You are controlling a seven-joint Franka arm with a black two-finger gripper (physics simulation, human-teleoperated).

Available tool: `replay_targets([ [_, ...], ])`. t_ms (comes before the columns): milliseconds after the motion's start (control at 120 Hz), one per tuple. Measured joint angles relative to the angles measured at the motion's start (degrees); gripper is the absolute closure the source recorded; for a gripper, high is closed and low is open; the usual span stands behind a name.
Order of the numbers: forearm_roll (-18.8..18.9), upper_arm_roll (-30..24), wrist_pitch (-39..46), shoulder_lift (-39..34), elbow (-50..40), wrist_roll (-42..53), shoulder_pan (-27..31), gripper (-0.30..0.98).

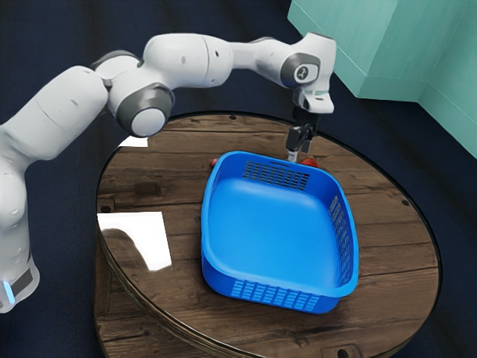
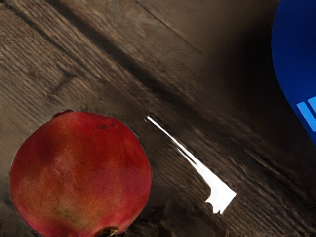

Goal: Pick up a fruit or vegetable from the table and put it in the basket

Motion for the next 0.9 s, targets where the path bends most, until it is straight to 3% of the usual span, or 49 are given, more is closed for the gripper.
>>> replay_targets([
  [367, -1.09, -1.6, 3.25, 1.51, 0.51, 3.59, 0.8, 0.0],
  [900, -2.61, -2.7, 3.23, 8.32, 7.9, 6.16, 2.44, 0.0],
])
